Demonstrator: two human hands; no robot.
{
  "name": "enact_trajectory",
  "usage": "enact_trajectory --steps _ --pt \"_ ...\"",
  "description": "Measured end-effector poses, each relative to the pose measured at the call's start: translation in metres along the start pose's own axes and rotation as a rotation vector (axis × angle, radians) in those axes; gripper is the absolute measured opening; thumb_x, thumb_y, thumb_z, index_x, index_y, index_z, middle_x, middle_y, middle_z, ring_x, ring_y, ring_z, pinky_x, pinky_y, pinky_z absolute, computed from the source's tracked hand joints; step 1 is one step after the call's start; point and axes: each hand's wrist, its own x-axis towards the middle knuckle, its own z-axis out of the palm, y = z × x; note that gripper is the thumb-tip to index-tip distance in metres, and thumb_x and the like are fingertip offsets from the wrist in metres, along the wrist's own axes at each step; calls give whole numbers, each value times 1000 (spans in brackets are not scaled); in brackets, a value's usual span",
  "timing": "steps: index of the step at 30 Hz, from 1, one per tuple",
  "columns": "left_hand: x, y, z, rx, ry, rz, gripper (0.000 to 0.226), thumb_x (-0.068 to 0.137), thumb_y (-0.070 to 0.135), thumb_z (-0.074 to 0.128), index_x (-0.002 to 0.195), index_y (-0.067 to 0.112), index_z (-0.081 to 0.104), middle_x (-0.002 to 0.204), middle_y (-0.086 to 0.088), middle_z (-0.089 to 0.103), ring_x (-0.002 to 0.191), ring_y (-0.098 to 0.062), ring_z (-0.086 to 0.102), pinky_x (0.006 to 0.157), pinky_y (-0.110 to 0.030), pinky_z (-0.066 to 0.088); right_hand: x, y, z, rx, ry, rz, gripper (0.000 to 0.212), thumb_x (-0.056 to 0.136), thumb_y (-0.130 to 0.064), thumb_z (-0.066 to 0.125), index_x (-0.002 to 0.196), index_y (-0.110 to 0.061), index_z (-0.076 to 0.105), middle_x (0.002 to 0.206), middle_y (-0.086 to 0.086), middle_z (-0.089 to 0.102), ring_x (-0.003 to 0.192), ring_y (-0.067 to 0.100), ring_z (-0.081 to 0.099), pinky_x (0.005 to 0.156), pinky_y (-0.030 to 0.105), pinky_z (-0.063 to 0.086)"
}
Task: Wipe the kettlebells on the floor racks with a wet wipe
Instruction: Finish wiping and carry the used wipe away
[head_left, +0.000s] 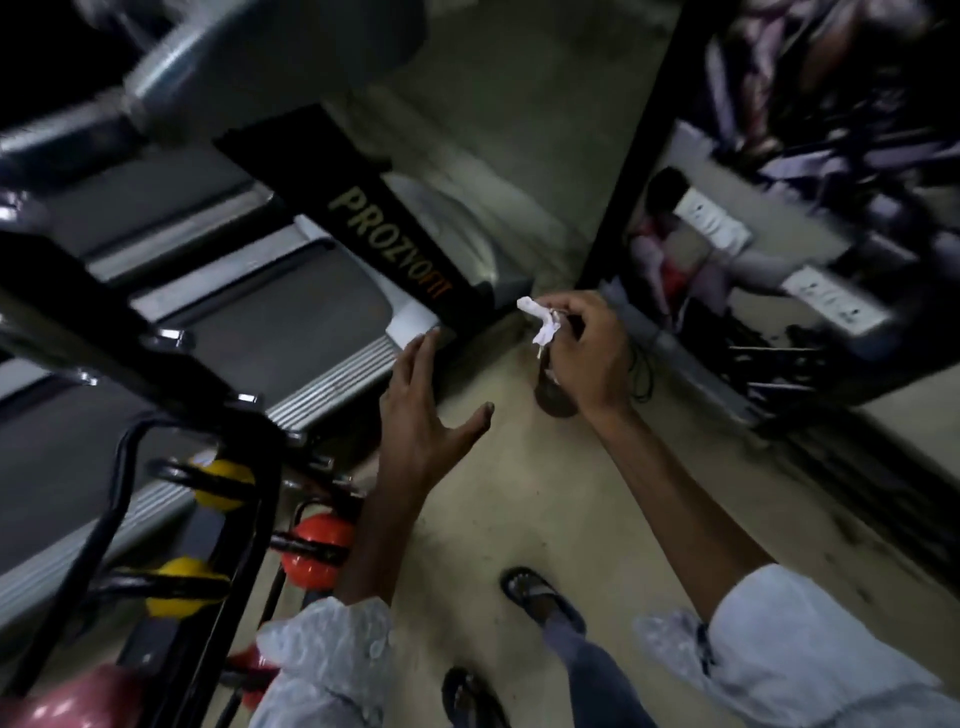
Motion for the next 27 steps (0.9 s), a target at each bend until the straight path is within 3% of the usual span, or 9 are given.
enact_trajectory --steps 4,7,11,15,18,22,25,27 --pt "21 41 11 4 -51 62 101 73 60 73 157 33 23 162 2 28 148 -19 31 112 -57 38 20 -1 -49 -10 76 -4 29 87 7 52 95 -10 75 94 4 68 76 -15 59 71 4 42" --pt "42 63 29 7 -90 104 101 74 57 75 158 32 23 162 1 28 148 -20 31 111 -57 38 39 18 -76 -60 132 18 28 88 4 53 94 -13 75 96 0 67 84 -9 59 78 7 43" --pt "75 74 72 -9 -179 105 102 72 58 75 157 35 24 160 1 30 143 -20 38 106 -57 44 68 72 -98 -105 188 80 29 87 5 52 92 -13 73 94 -4 67 91 7 63 84 22 50" --pt "118 74 138 -34 -244 49 99 70 56 75 155 34 30 158 2 34 144 -14 35 113 -50 39 106 149 -105 -155 191 179 29 86 3 51 92 -14 74 95 -1 69 93 17 64 84 33 51" --pt "159 61 197 -18 -304 28 99 70 56 76 155 32 31 158 2 34 143 -16 37 111 -48 41 139 211 -99 -164 188 208 31 81 8 50 90 -9 74 91 2 69 90 21 64 81 31 50" --pt "221 26 303 23 -395 -67 100 70 52 78 155 24 35 157 -1 38 140 -17 41 109 -37 38 183 313 -83 -149 139 374 28 82 8 50 92 -7 73 93 6 70 85 13 60 75 19 44" --pt "259 -10 381 30 -444 -141 98 73 43 87 155 19 36 157 -6 39 140 -19 42 108 -29 37 210 395 -63 -162 132 443 23 82 3 53 90 -8 72 89 5 71 84 16 62 73 24 45" --pt "278 -41 432 19 -449 -222 97 75 41 88 154 19 36 157 -6 40 137 -9 39 106 -24 33 224 452 -43 -192 95 469 17 87 -3 56 94 -8 70 91 5 71 84 17 62 72 27 47"
